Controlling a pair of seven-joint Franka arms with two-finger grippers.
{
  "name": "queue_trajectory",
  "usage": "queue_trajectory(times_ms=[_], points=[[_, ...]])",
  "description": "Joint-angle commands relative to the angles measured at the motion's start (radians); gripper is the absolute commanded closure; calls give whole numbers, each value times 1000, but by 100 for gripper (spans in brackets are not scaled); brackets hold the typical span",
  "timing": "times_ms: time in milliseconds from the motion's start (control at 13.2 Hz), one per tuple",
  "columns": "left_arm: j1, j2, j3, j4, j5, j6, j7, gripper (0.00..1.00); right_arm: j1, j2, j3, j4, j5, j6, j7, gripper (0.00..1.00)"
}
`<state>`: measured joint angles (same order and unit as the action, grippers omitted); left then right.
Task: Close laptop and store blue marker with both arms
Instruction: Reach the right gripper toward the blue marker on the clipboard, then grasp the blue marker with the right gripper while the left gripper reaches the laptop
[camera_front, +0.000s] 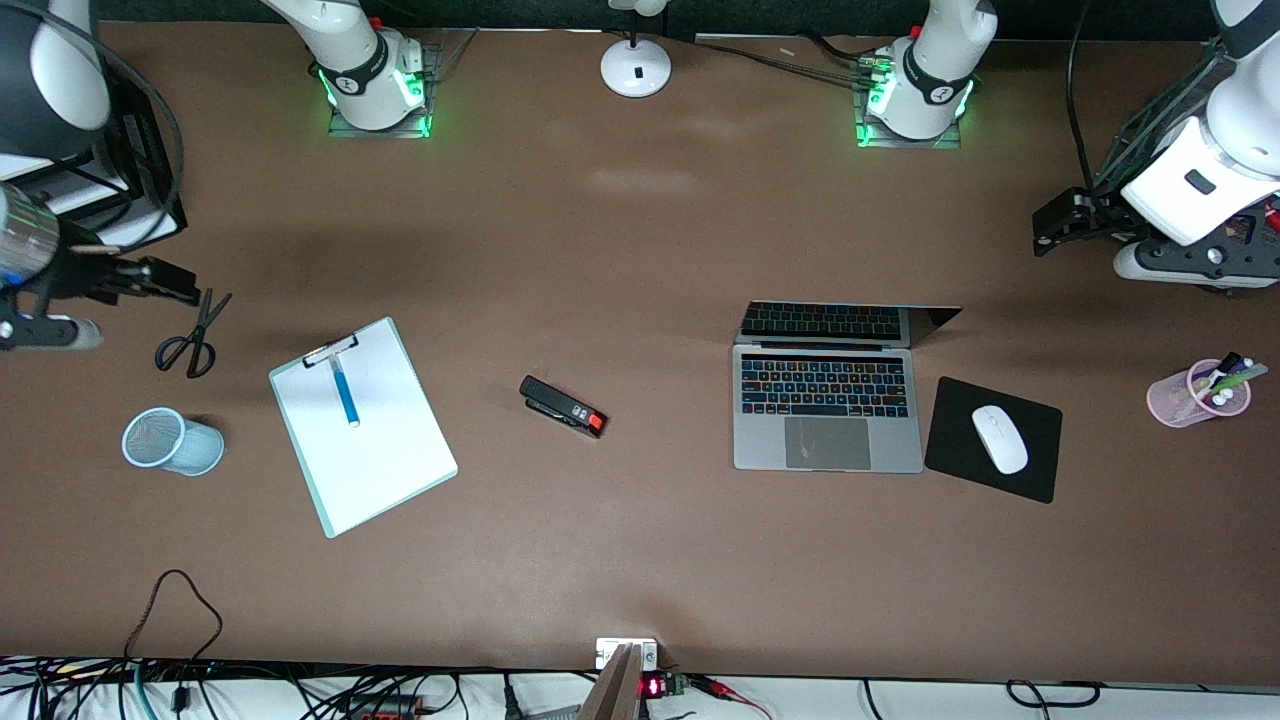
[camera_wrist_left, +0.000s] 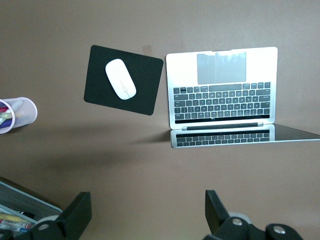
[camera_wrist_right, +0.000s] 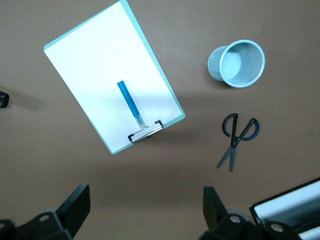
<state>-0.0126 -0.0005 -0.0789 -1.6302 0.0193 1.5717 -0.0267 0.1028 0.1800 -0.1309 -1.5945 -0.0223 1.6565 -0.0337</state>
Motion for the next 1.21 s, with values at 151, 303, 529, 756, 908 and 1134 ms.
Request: queue_trajectory(times_ms=[151,303,529,756,908,1134], points=[[-4,27,2,52,-16,-27,79,40,49,77,2,10,4,66,-8,0],[-4,27,2,52,-18,-30,67,69,55,110,2,10,2,94,-8,0],[-4,27,-1,55,-16,-68,21,83,57,159,2,10,4,127,-9,0],[-6,28,-24,55,-6,-72,-9,89,69,206,4,-4,4,193,-23,0],[-4,30,-28,55,-9,-73,-9,96,72,243,4,-7,4,230,-26,0],[-4,30,-28,53,-10,-73,-4,100,65,251,17,-83,4,342,-61,0]])
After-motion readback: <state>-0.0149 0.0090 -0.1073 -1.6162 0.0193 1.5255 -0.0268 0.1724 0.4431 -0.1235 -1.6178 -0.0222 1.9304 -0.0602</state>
